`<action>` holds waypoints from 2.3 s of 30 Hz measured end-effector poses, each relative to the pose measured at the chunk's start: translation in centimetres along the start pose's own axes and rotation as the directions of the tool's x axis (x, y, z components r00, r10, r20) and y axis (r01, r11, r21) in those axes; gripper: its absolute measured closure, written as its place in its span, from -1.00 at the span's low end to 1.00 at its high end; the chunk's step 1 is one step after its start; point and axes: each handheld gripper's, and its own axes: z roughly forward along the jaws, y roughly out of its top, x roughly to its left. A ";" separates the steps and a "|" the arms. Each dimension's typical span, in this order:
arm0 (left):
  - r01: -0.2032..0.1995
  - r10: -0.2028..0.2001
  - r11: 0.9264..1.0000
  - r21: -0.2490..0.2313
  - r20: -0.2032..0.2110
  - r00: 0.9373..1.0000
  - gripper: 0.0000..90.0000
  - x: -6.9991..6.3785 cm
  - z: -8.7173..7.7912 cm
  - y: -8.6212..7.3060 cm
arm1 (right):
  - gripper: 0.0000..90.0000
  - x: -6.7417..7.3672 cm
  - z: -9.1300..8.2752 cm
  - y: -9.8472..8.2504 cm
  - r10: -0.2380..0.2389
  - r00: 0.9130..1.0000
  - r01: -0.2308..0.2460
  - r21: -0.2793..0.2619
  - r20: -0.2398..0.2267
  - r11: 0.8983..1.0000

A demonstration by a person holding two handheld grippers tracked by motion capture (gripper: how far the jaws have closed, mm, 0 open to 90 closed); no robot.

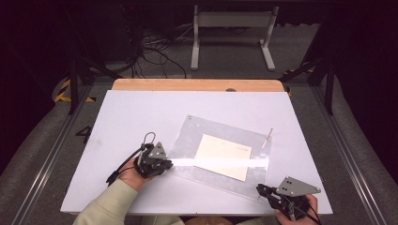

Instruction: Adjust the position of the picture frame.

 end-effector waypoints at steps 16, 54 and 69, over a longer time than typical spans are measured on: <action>-0.142 0.137 0.990 0.024 0.157 0.978 0.86 -3.1 -1.4 -1.4 | 0.88 -1.0 -0.4 0.0 0.044 0.998 -0.044 -0.009 0.035 0.999; -0.152 0.158 0.987 -0.046 0.182 0.971 0.86 -5.7 2.2 2.6 | 0.62 -10.3 4.9 4.4 0.172 0.962 -0.154 -0.095 0.212 0.983; -0.303 0.321 0.946 -0.113 0.242 0.915 0.94 -12.1 6.3 8.4 | 0.64 -8.3 3.1 2.4 0.174 0.972 -0.165 -0.068 0.157 0.984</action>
